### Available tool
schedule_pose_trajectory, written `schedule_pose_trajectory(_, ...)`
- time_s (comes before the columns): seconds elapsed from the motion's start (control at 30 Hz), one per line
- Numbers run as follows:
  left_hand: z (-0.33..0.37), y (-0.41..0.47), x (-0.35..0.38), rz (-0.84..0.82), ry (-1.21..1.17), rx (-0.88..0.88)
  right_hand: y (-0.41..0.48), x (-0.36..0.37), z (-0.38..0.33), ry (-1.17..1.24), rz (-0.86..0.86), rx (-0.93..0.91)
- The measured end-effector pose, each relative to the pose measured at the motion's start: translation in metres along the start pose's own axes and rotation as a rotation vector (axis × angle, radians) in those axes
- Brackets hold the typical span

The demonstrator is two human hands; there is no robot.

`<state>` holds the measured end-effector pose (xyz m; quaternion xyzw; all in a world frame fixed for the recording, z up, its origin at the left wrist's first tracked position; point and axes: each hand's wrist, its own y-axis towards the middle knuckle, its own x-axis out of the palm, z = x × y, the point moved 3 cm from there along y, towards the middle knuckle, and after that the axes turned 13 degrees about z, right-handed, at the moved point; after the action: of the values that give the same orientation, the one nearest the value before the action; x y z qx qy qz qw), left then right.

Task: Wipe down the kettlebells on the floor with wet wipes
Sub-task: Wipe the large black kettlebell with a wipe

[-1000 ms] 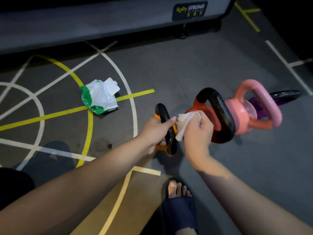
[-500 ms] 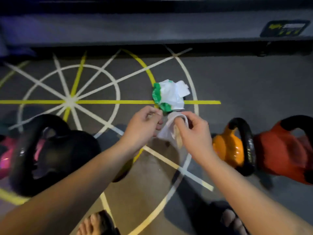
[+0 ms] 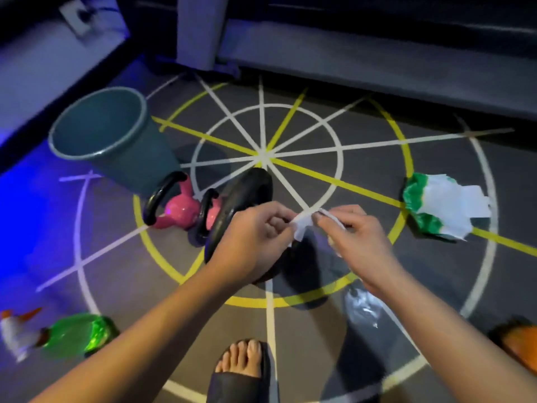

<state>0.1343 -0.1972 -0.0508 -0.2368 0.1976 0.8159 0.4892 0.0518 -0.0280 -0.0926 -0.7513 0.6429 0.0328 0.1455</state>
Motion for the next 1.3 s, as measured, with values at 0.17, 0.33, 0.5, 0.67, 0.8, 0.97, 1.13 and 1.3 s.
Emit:
schedule_pose_trajectory(0.17,-0.001,0.005,-0.050,0.528,0.387,0.305,-0.007,0.015,-0.002,-0.064,-0.078,0.003)
schedule_pose_trajectory(0.33,-0.018,0.042,-0.034,0.118,0.549,-0.317,-0.015,-0.003,0.013,-0.018,-0.026,0.146)
schedule_pose_trajectory(0.5,-0.029,0.053,-0.026,0.041,0.055,-0.707,-0.030,-0.027,0.039,0.022,-0.013,0.257)
schedule_pose_trajectory(0.67,-0.032,0.052,-0.025,0.087,0.124,-0.559,-0.030,-0.040,0.048,-0.035,-0.025,0.278)
schedule_pose_trajectory(0.8,-0.031,0.050,-0.028,-0.022,0.211,-0.458,-0.009,-0.018,0.020,-0.304,-0.180,0.000)
schedule_pose_trajectory(0.97,-0.016,0.052,-0.030,-0.248,0.505,-0.131,0.043,0.046,-0.024,-0.680,-0.373,-0.373)
schedule_pose_trajectory(1.13,-0.009,0.059,-0.016,-0.457,0.592,0.189,0.057,0.048,-0.027,-0.870,-0.492,-0.589)
schedule_pose_trajectory(1.3,-0.036,0.049,-0.038,-0.043,0.138,-0.068,0.049,0.035,-0.017,-0.724,-0.407,-0.565)
